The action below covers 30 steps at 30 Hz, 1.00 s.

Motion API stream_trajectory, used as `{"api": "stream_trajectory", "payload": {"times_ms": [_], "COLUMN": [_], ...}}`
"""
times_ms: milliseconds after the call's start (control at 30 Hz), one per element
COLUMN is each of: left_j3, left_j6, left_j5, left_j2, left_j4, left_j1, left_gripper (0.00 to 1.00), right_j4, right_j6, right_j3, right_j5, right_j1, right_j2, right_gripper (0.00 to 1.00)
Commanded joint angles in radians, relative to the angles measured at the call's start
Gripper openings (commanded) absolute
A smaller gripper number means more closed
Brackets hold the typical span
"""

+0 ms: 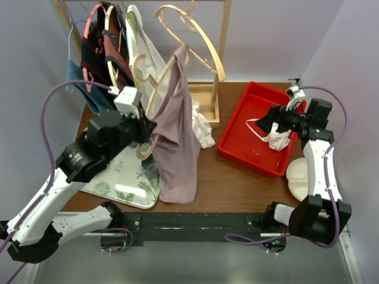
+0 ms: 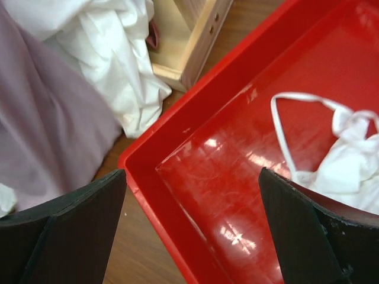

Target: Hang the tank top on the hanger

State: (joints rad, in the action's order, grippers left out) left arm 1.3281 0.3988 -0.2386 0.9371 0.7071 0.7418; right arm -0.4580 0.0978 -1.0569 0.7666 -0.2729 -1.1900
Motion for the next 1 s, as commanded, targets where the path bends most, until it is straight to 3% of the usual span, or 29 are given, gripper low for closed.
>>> {"api": "stream_trajectory", "payload": {"times_ms": [0, 267, 567, 967], "left_j3": [0.23, 0.555, 0.764, 0.92], "left_j6": [0.043, 0.118, 0.051, 0.058], "left_j5": [-0.235, -0.289, -0.208, -0.021], "left_j2": [0.141, 0.402, 0.597, 0.787], "left_j4": [-0.066, -0.037, -0.11, -0.216], "left_j1": [-0.013, -0.093, -0.162, -0.288], "left_gripper": [0.0, 0.0, 0.0, 0.0], "right_j4": [0.084, 0.102, 0.09, 0.079], "right_j6": [-0.06, -0.073, -0.075, -0.072], "right_j3": [0.018, 0.051, 0.052, 0.057], "right_j5": [0.109, 0.164, 0.215, 0.27], "right_j1": [-0.034, -0.066, -0.098, -0.109], "right_j2": [0.013, 0.018, 0.021, 0.015], "right_gripper": [0.99, 0.99, 0.99, 0.99]}}
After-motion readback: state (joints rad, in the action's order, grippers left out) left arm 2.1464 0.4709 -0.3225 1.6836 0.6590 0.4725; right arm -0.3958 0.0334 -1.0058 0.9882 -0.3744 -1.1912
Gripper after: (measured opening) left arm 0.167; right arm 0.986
